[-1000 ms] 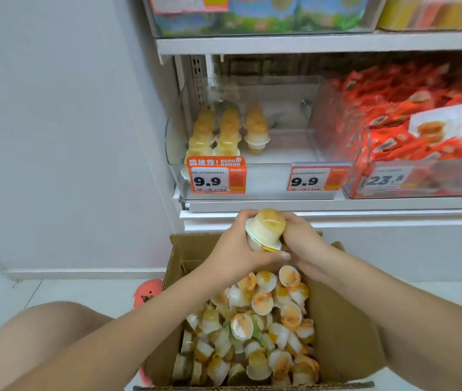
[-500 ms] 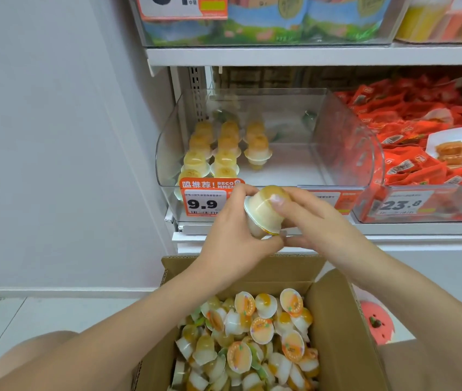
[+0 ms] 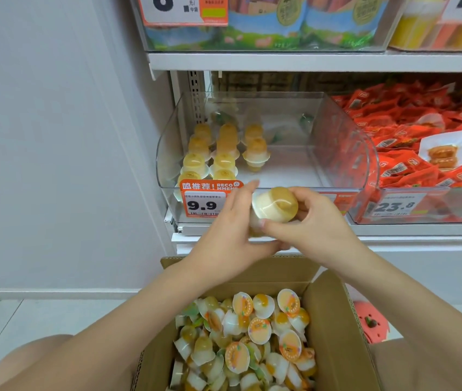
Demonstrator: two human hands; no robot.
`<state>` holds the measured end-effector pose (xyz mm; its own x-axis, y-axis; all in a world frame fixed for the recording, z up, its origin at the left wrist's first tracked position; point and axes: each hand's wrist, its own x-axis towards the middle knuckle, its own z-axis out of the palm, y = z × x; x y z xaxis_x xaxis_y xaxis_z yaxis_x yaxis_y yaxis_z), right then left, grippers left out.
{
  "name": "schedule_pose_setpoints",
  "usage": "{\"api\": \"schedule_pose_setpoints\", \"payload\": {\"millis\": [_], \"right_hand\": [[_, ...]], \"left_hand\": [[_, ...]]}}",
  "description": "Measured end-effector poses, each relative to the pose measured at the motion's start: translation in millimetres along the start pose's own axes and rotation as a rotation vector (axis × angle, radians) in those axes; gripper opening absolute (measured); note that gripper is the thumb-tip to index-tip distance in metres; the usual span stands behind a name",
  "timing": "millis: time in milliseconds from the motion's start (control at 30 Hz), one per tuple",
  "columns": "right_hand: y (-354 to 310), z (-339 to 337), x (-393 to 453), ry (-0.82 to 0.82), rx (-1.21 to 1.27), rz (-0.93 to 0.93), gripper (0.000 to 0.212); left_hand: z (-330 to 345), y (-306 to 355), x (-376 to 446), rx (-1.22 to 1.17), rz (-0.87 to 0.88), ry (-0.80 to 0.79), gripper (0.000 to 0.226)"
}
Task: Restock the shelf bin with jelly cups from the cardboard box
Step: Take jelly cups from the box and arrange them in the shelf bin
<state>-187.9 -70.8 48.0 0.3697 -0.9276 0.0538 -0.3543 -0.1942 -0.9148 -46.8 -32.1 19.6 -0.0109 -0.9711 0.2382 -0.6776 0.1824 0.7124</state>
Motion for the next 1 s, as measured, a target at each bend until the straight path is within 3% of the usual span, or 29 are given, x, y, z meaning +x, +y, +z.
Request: {"api": "schedule_pose_setpoints", "payload": {"millis": [33, 100, 167, 233, 400, 467, 600, 733, 800, 1000], "right_hand": [[-6, -4, 4, 0.032, 0.029, -0.005, 0.032], [-21, -18, 25, 0.16, 0.017, -0.05, 0.031], [-38, -32, 59, 0.271, -0.231, -0.086, 0.032], [-47, -37, 96, 0.224, -0.518, -0.038, 0.037], [-16, -10, 142, -0.08, -0.757, 0.113, 0.061], [-6, -1, 143, -0.087, -0.736, 0.083, 0.059], [3, 10, 144, -0.125, -0.721, -0.026, 0.033], [14, 11, 156, -0.129, -0.635, 0.016, 0.066], [17, 10, 159, -0.134, -0.605, 0.002, 0.072], [22, 7, 162, -0.116, -0.604, -0.017, 0.057]], "left_hand": [[-6, 0, 1, 0.021, -0.024, 0.013, 0.097], [-19, -5, 2, 0.14, -0.066, 0.066, 0.074], [-30, -14, 4, 0.307, -0.102, 0.065, 0.039], [-37, -22, 5, 0.431, -0.151, 0.01, 0.025], [-38, -33, 9, 0.566, -0.156, -0.044, 0.031], [-38, -33, 11, 0.557, -0.156, -0.028, 0.033], [-37, -34, 10, 0.587, -0.145, -0.023, 0.033], [-36, -38, 8, 0.597, -0.12, -0.021, 0.037], [-35, -38, 7, 0.6, -0.107, -0.02, 0.037], [-32, -40, 6, 0.613, -0.096, -0.021, 0.039]]}}
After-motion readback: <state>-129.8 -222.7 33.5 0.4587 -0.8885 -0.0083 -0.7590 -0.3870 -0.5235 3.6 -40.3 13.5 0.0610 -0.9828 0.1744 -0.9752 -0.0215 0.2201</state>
